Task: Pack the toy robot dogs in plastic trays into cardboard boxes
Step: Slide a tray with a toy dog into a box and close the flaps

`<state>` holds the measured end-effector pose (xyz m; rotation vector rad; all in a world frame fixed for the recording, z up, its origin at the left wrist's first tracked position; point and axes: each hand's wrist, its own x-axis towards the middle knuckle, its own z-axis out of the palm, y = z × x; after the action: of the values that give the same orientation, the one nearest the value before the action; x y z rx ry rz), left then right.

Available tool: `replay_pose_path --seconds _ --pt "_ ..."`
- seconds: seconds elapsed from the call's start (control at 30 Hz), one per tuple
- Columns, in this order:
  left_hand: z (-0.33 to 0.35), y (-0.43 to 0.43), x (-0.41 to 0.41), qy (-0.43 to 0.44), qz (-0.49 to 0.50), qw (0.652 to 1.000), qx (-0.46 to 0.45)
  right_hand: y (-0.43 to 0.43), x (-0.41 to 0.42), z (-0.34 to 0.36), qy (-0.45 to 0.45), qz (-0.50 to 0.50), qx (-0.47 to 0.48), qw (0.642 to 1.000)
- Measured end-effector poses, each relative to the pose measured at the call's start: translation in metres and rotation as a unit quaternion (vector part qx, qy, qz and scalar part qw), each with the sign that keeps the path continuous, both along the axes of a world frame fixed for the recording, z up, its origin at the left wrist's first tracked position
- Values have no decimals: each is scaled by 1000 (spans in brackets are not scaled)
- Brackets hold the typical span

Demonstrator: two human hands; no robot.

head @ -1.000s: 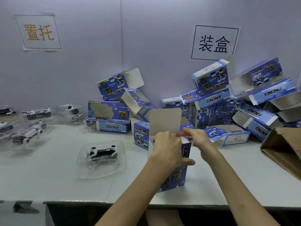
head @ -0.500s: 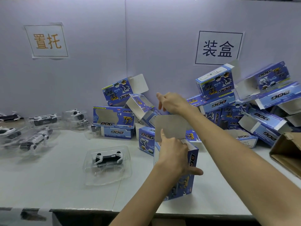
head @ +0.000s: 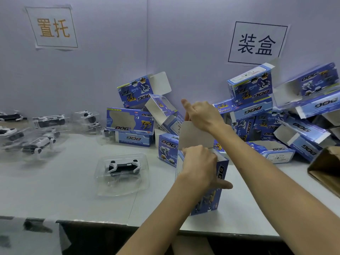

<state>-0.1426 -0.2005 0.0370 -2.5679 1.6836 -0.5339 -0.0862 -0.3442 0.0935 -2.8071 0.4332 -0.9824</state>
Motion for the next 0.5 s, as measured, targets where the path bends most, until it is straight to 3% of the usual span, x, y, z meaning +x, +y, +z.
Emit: replay_pose_path --seconds 0.3,0.5 --pt "0 0 -1 -20 3 1000 10 -1 5 -9 -27 -38 -81 996" --pt "-2 -1 -1 -26 0 1000 2 1 1 -15 -31 1 -85 996"
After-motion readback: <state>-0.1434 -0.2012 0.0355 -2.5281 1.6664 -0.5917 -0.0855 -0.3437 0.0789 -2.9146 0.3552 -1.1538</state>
